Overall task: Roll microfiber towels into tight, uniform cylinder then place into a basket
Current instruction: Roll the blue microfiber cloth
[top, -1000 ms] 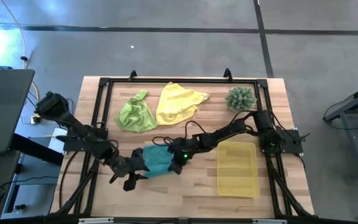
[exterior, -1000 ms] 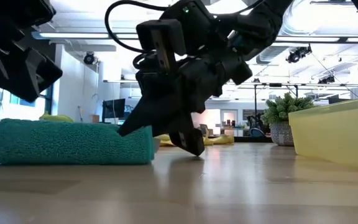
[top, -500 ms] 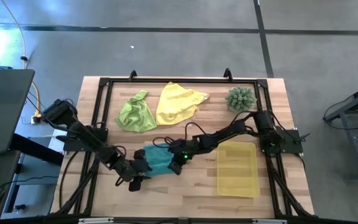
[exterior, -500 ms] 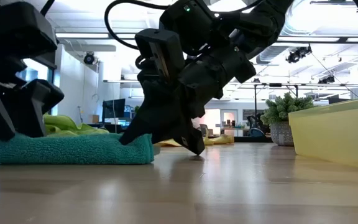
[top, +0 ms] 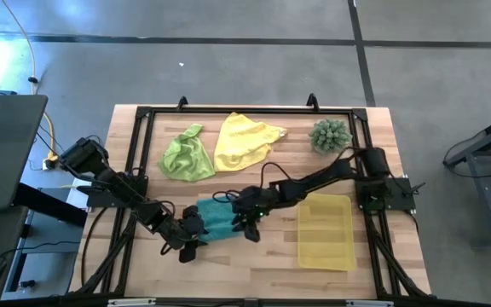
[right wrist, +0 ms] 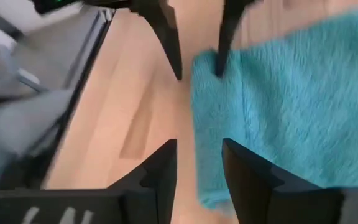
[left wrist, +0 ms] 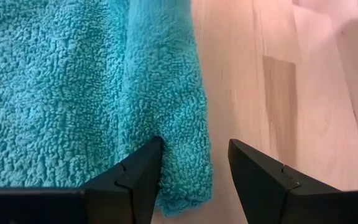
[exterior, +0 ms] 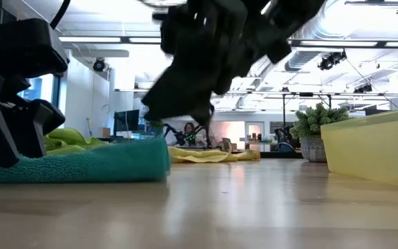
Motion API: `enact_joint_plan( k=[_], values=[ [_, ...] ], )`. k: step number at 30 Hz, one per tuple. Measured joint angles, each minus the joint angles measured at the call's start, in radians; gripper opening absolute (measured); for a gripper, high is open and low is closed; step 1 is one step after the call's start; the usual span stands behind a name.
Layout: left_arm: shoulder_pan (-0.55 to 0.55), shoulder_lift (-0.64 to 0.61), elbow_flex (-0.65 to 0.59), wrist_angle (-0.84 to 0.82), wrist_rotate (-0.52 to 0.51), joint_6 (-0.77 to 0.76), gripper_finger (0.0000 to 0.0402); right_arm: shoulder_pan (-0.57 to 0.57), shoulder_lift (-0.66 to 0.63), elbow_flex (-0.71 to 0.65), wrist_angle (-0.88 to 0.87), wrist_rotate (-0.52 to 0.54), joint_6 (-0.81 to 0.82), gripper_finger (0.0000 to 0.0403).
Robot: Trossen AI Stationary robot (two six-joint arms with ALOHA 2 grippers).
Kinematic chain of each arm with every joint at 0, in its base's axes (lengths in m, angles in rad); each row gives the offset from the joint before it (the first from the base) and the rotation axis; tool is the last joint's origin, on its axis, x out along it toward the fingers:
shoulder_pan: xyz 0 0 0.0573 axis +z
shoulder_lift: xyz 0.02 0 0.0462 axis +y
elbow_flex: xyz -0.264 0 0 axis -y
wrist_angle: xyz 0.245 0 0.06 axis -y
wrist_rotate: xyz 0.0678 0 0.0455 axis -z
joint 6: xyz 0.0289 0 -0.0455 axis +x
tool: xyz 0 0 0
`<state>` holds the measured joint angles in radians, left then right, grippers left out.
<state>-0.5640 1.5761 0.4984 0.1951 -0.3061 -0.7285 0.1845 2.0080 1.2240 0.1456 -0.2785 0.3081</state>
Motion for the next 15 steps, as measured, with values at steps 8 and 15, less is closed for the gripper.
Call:
enact_joint_plan(
  k=[8,15],
  values=[
    [0.000,0.000,0.000,0.001,0.000,-0.028,0.0176,0.150,0.037,0.003,0.066,0.334,-0.377,0.0123],
    [0.001,0.000,0.000,0.004,0.001,-0.029,0.0176,0.192,0.113,0.003,0.152,0.448,-0.460,0.0125]
  ],
)
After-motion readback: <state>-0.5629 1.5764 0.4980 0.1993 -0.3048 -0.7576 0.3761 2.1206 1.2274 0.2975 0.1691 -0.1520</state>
